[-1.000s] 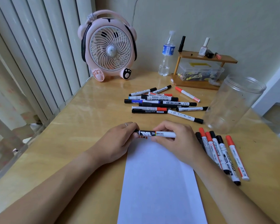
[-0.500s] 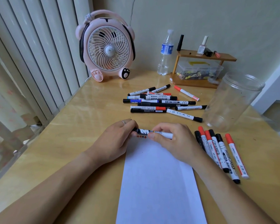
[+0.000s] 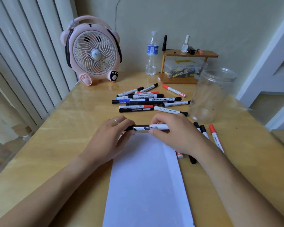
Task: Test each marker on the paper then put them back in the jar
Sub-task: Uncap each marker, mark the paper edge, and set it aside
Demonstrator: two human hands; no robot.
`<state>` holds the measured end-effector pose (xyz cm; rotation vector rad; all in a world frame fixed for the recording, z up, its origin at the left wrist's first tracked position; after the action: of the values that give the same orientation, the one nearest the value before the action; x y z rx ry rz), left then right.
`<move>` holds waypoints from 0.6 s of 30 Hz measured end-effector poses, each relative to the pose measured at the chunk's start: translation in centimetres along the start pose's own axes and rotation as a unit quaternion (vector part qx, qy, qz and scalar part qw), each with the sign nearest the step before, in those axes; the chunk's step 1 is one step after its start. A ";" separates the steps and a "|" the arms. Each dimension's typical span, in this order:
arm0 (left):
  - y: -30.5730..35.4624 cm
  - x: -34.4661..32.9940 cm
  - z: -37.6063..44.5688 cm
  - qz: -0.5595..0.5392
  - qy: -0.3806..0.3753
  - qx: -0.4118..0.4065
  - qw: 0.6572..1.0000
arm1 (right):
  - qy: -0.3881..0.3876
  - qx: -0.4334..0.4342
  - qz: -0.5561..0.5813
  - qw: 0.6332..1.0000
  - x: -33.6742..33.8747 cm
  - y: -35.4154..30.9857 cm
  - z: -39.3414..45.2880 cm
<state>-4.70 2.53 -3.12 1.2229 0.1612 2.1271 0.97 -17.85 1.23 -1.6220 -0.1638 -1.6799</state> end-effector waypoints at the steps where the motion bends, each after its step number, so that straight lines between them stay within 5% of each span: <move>1: 1.1 -0.1 0.2 -0.003 0.002 -0.011 1.000 | 0.025 0.002 0.005 1.000 0.7 0.3 -1.2; 5: 5.0 -2.3 0.6 -0.012 -0.047 0.012 0.999 | 0.150 -0.024 -0.025 0.988 3.8 4.6 -6.5; 10: 7.4 -5.0 0.2 -0.005 -0.032 0.030 0.999 | 0.274 -0.188 -0.057 0.941 8.5 12.9 -14.4; 14: 10.2 -7.3 1.5 -0.040 -0.031 0.014 0.999 | 0.283 -0.299 -0.082 0.907 10.0 18.4 -19.9; 18: 15.9 -10.7 3.0 -0.089 -0.131 -0.065 0.985 | 0.272 -0.382 -0.079 0.880 10.7 22.2 -24.6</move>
<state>-6.44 -16.78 -2.55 1.3442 0.0148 1.7775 -3.99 -52.05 -2.76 -1.5868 0.7592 -2.4452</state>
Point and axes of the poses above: each hand's wrist, its own z-axis towards the middle knuckle, its own x-axis out of the back of the hand, y = z × x, the point moved 4 cm from there along z, towards the middle knuckle, and after that the axes turned 10 degrees about -z, right-handed, at the moved point
